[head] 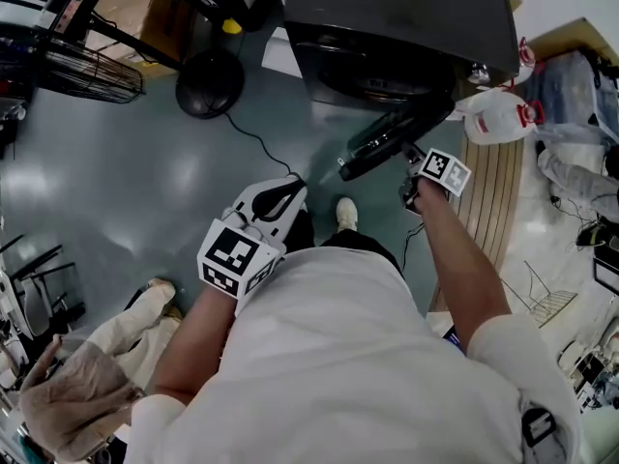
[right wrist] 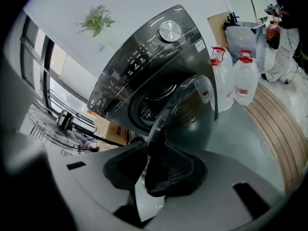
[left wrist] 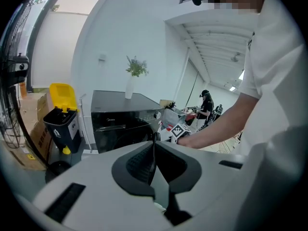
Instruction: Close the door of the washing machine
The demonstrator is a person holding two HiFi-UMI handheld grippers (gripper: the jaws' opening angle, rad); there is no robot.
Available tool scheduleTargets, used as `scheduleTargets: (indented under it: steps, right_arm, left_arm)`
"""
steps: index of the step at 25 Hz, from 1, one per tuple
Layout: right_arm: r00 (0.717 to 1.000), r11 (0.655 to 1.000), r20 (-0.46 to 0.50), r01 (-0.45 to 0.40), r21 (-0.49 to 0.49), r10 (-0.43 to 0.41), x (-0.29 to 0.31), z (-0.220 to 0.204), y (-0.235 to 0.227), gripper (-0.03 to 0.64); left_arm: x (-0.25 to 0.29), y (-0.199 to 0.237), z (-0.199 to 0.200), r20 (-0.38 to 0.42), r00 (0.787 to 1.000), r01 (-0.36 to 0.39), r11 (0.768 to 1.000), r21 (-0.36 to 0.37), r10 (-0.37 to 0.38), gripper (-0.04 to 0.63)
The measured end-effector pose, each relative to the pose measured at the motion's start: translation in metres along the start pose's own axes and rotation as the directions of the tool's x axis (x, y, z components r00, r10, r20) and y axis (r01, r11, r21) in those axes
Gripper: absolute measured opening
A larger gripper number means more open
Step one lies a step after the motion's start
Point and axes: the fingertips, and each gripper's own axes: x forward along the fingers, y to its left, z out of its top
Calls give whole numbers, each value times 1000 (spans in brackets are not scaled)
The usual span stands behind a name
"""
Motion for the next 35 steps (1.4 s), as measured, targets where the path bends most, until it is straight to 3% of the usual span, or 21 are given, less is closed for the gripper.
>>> scheduleTargets:
  steps: [35]
  right_arm:
    - [996,996,-14,-85,-20,85,81,56,64,100]
  left_arm:
    - [6,36,7,-17,997,-78,996,-54,77,21]
